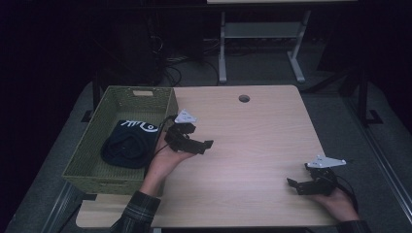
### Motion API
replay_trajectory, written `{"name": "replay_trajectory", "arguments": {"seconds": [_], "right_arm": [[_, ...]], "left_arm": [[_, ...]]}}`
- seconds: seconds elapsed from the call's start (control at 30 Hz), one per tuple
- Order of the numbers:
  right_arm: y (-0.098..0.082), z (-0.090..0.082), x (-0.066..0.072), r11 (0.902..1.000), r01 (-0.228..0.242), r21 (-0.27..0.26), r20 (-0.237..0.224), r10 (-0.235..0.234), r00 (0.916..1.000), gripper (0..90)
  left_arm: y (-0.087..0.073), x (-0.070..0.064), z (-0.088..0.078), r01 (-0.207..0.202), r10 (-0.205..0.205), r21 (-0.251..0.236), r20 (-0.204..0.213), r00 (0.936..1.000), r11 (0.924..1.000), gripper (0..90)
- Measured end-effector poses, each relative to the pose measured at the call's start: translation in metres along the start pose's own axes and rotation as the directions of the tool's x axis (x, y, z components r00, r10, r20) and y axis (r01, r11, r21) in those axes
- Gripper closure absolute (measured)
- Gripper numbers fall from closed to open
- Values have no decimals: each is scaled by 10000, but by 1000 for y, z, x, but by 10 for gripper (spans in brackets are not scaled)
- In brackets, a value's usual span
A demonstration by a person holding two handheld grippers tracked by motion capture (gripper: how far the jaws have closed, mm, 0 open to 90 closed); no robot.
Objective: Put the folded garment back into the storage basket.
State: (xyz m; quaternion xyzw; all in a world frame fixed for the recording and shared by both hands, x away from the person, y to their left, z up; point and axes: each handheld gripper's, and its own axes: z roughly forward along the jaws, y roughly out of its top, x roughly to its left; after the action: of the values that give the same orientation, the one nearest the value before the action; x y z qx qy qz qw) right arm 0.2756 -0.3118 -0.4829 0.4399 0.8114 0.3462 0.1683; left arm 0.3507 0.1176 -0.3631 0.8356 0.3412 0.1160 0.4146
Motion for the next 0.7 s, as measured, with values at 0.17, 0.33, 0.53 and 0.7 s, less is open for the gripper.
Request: {"name": "replay_trajectory", "arguments": {"seconds": [0.17, 0.33, 0.53, 0.7], "right_arm": [[0, 0, 0, 10000, 11, -2, 2, -11, 10000, 62], [0, 0, 0, 10000, 7, -1, 4, -7, 10000, 62], [0, 0, 0, 10000, 7, -1, 2, -7, 10000, 62], [0, 0, 0, 10000, 11, -2, 2, -11, 10000, 62]], "left_arm": [[-9, -9, 11, -199, 198, 123, 76, 9998, 9997, 141], [-19, -15, 19, -367, 367, 164, 42, 9993, 9992, 141], [-34, -19, 24, -505, 506, 181, -66, 9987, 9986, 141], [-47, -22, 31, -617, 621, 273, -154, 9979, 9977, 141]]}}
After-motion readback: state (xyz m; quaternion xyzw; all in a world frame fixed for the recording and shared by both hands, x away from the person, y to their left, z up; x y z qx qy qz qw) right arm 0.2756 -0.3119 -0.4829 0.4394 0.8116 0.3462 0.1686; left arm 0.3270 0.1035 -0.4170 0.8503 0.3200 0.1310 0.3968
